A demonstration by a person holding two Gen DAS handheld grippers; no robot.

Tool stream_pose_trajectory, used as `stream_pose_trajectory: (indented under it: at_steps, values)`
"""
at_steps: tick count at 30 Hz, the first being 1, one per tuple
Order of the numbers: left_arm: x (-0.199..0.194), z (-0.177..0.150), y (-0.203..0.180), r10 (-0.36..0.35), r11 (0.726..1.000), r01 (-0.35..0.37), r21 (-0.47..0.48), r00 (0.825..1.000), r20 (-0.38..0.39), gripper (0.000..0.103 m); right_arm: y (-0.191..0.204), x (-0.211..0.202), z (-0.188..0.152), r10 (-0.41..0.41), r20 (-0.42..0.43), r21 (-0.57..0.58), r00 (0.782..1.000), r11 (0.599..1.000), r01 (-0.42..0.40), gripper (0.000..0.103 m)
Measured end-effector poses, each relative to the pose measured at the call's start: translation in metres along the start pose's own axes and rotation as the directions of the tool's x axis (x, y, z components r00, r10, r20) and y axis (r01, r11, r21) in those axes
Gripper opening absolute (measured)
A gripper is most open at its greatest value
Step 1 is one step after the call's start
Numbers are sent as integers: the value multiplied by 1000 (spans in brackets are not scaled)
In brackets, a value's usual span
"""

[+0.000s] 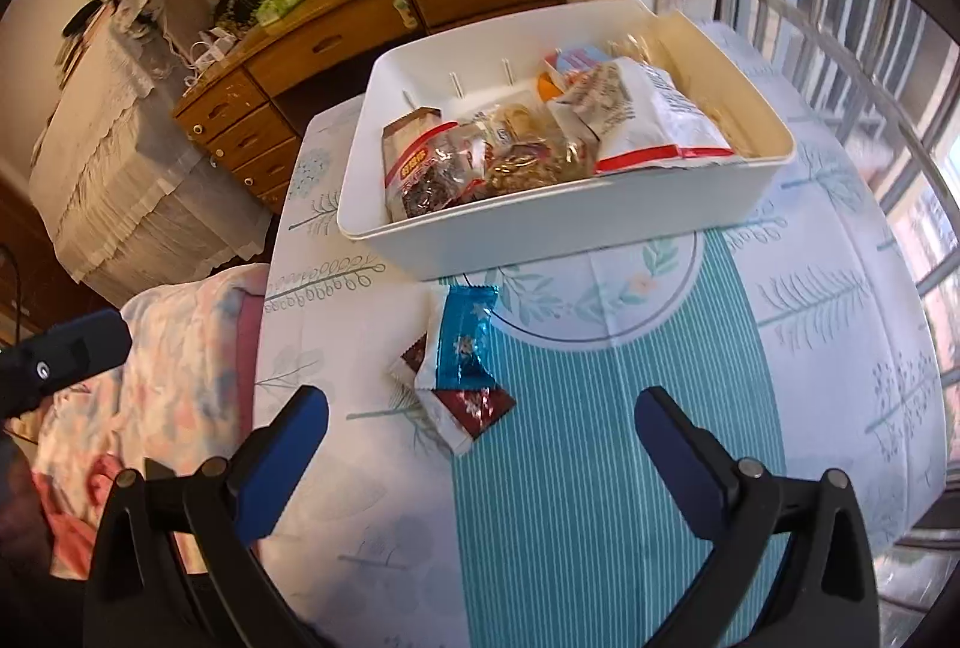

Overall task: Organize snacks
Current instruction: 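Withdraw both open tools from the basket toward the last wrappers, then grasp the brown snowflake wrapper with left tool while right tool grasps blue wrapper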

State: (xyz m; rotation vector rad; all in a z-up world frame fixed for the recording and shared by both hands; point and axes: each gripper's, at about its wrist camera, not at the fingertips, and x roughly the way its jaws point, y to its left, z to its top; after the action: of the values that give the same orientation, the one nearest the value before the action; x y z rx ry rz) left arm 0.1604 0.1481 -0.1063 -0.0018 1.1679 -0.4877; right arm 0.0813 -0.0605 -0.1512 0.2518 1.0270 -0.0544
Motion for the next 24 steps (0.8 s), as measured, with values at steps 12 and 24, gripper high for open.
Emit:
stream_pose_trajectory:
  at_steps: [12,24]
  values:
    - [51,-25,8,42,997,-39,72,998,-42,88,-3,58,-11,27,-22,21,999,999,-26,88]
    - [121,-39,-22,4,961,-3,275,1000,-3,88,-15,100,-7,131,-68,86,989,988,-125,74]
